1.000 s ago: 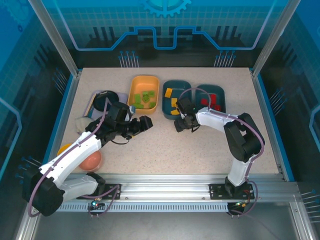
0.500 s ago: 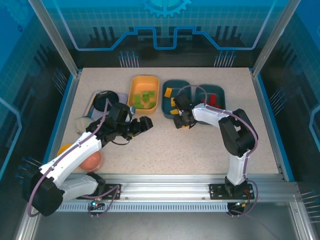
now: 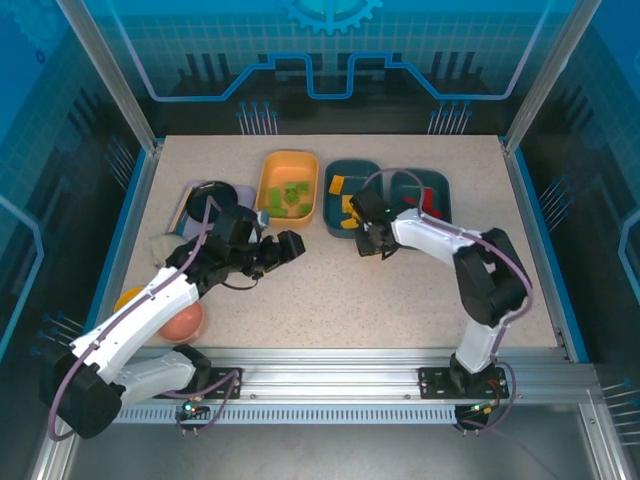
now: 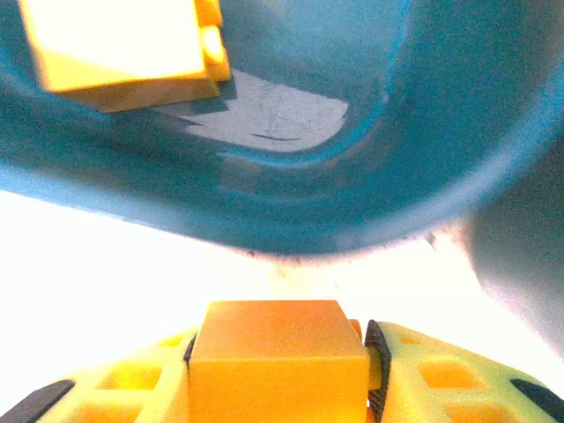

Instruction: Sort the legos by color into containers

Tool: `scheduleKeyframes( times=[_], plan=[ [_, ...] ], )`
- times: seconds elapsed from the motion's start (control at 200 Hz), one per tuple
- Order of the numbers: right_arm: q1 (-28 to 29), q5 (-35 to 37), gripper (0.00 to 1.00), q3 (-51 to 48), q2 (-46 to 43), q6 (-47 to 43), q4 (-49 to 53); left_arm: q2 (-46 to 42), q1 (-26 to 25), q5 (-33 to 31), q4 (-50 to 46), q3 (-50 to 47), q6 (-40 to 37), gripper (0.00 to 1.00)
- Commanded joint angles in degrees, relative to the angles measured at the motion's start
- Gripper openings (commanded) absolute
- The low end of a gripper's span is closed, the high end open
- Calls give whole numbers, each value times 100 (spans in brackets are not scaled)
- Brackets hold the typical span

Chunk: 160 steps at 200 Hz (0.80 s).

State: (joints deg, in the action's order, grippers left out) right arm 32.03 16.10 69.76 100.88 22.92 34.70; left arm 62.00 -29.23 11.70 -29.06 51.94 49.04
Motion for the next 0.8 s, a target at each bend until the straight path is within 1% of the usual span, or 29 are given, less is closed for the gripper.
scheduleKeyframes(
  times=[0.0, 0.07, 0.13, 0.2, 0.305, 0.42, 0.525, 0.585, 0.595, 0.655, 0.795],
  plan=[
    [54, 122, 29, 317, -706, 360, 411, 56, -42, -166, -105, 561, 36, 86],
    [-57, 99, 29, 745, -571, 417, 500, 357, -14, -128, 7, 879, 10, 86],
    [-156, 57, 29, 1201, -223, 400, 503, 662, 14, -92, 79, 1182, -45, 86],
    [-285, 5, 29, 1862, 291, 389, 570, 1070, 93, -63, 164, 1550, -155, 86],
    [-465, 60, 29, 2848, 1127, 381, 679, 1610, 362, 79, 386, 2015, -222, 86],
    [-681, -48, 29, 3945, 2053, 448, 914, 2212, 684, 204, 567, 2477, -314, 86],
    [-818, -113, 30, 4901, 2869, 447, 1177, 2709, 852, 296, 638, 2897, -447, 86],
    [-893, -142, 30, 5403, 3205, 458, 1322, 2981, 905, 333, 634, 3095, -509, 86],
    [-897, -155, 30, 5477, 3412, 452, 1349, 3026, 909, 339, 635, 3129, -511, 86],
    [-966, -245, 31, 5933, 3792, 463, 1478, 3241, 945, 367, 646, 3266, -549, 86],
    [-1032, -476, 32, 6848, 4526, 436, 1744, 3520, 972, 364, 674, 3416, -557, 86]
  ],
)
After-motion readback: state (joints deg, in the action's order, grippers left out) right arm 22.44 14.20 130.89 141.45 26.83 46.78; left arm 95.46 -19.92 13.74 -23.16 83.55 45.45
